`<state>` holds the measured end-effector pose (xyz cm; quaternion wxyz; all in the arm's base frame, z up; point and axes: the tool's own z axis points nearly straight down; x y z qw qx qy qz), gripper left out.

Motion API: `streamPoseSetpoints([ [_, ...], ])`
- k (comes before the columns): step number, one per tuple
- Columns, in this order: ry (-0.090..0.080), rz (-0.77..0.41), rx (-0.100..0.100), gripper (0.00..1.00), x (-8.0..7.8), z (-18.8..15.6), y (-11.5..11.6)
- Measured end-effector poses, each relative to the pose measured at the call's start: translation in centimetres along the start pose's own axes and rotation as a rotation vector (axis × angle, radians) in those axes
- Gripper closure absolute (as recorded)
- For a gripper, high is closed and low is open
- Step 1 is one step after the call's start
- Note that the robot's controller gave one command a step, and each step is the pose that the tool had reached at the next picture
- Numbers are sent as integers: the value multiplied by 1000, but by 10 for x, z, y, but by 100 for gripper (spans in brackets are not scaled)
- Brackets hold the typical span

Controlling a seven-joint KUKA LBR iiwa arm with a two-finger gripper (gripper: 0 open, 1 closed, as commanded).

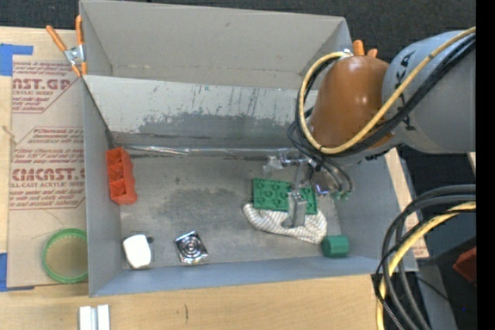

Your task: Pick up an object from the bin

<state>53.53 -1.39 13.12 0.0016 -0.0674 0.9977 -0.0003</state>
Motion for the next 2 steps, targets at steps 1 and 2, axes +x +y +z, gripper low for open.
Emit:
streamPoseSetpoints([
  [1, -4, 137, -1, 0, -2, 27, 2],
  [2, -4, 145, 0, 0, -3, 51, 1],
])
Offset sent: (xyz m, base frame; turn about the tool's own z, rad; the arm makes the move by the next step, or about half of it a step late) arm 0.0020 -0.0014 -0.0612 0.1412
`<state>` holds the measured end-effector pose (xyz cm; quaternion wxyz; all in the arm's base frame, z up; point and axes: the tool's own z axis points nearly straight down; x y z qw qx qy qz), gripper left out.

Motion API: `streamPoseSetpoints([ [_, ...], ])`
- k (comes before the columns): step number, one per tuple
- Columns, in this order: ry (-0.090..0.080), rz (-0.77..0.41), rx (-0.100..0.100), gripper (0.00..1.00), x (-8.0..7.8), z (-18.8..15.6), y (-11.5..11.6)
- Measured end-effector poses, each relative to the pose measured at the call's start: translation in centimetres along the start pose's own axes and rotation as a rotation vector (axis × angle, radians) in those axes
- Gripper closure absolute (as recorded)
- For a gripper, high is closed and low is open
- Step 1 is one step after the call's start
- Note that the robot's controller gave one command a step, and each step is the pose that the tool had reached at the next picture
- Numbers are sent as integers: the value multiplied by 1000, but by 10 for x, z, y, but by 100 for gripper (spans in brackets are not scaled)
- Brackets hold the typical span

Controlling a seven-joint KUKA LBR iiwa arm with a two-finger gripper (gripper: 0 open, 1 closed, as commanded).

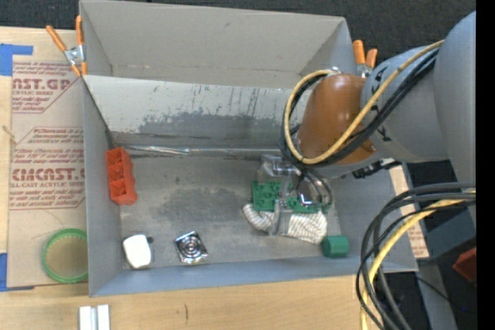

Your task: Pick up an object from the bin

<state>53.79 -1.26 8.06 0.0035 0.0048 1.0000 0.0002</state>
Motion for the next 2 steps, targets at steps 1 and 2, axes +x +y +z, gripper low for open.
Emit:
streamPoseSetpoints([
  [1, -8, 74, -2, 100, -7, 7, -15],
  [2, -8, 75, -2, 100, -7, 7, -15],
])
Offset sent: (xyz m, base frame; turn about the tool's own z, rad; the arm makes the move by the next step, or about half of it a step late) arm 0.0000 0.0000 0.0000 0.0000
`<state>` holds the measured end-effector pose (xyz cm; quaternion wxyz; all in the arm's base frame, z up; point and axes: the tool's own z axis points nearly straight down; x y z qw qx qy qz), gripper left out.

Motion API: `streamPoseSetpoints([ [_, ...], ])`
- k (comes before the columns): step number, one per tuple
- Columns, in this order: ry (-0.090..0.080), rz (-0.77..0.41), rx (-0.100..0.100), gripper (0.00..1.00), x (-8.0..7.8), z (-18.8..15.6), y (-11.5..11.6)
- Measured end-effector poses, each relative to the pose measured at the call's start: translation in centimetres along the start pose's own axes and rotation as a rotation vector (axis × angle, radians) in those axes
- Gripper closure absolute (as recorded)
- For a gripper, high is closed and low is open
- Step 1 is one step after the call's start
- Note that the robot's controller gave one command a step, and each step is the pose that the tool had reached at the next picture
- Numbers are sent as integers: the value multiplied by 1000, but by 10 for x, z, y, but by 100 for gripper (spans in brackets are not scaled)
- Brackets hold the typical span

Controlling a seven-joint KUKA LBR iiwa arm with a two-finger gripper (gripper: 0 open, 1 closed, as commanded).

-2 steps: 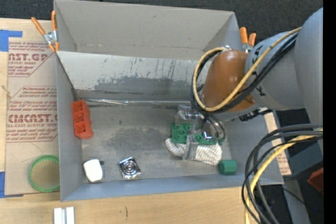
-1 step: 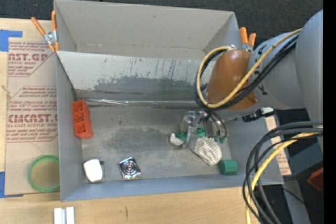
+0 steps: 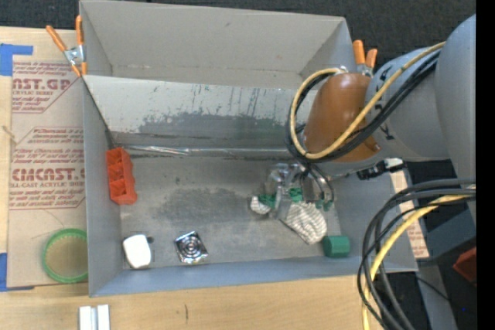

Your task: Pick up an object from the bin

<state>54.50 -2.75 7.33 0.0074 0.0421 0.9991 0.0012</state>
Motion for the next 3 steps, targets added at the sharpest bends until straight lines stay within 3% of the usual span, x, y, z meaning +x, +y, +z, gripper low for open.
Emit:
streamPoseSetpoints([
  [3, -5, 23, -3, 100, -8, 0, -9],
])
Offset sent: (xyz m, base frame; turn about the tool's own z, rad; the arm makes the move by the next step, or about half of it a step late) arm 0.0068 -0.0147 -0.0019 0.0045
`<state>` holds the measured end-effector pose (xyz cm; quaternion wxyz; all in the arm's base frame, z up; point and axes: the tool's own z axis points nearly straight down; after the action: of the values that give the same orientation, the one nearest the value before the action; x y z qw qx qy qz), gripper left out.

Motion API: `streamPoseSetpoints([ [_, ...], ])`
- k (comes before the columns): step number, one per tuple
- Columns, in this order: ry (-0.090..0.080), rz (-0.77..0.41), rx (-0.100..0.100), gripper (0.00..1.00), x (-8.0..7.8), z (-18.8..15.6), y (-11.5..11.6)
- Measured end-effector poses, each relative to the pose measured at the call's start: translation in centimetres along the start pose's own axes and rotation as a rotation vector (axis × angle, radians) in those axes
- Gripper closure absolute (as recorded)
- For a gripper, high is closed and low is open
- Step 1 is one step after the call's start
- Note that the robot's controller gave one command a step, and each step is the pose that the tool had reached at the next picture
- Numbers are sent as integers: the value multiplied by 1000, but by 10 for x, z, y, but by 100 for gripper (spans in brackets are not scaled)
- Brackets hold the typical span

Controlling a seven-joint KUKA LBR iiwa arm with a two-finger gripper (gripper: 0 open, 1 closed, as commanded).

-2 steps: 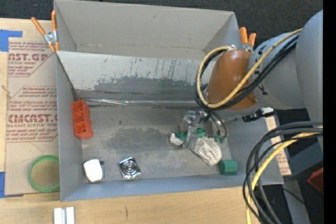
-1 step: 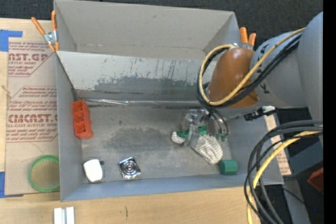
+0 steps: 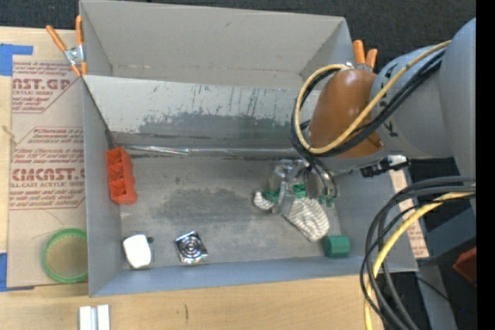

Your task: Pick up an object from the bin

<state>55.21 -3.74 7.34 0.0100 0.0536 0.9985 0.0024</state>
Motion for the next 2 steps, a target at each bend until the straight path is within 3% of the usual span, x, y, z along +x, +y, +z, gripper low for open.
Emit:
streamPoseSetpoints([
  [1, -4, -7, -3, 100, -2, 0, -7],
  [2, -8, 90, -4, 100, 1, 0, -14],
])
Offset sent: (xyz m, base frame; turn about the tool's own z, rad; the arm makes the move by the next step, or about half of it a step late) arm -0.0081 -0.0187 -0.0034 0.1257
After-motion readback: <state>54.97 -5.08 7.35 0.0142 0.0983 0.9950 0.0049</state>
